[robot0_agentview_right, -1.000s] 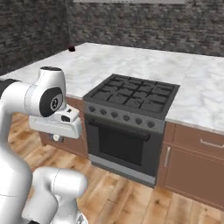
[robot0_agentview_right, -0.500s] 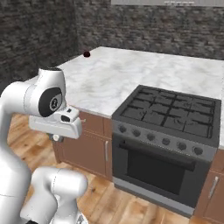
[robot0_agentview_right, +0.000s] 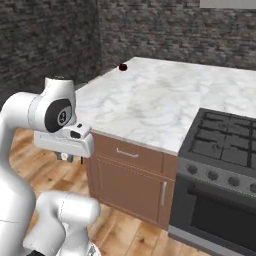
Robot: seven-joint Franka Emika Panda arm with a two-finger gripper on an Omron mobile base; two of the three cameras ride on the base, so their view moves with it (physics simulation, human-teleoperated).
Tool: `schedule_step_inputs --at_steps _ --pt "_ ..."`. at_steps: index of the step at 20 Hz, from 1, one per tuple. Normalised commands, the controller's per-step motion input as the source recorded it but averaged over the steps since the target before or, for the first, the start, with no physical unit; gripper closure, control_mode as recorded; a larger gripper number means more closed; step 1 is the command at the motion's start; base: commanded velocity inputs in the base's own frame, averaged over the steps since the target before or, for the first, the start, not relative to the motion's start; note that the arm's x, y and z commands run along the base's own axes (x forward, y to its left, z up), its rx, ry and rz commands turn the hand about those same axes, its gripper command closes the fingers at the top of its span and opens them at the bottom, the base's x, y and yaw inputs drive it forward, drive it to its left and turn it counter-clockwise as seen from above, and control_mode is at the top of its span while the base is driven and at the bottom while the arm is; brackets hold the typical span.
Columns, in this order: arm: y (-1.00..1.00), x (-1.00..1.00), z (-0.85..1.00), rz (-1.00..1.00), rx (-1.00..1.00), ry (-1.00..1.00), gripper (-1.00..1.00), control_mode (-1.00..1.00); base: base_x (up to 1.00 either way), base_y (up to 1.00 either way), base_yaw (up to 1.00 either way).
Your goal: Pick up the marshmallow and place it in the cup of hot chocolate on the dining counter.
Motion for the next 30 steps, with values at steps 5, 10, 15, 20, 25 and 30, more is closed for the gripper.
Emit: schedule_step_inputs --at_steps 5,10,15,20,25,30 --pt "0.00 0.00 0.00 0.00 0.00 0.00 1.00 1.00 0.36 1.00 0.00" --pt "0.00 0.00 0.00 0.00 0.00 0.00 1.00 1.00 0.41 1.00 0.00" --pt "0.00 0.00 0.00 0.00 0.00 0.00 1.00 1.00 0.58 1.00 0.00" --pt "0.00 0.00 0.00 0.00 0.00 0.00 1.00 1.00 0.58 1.00 -0.02" --pt "0.00 0.00 0.00 0.00 0.00 0.00 1.00 1.00 0.62 1.00 -0.04" --pt "0.00 0.00 0.00 0.00 0.00 0.00 1.00 1.00 0.89 0.99 -0.18"
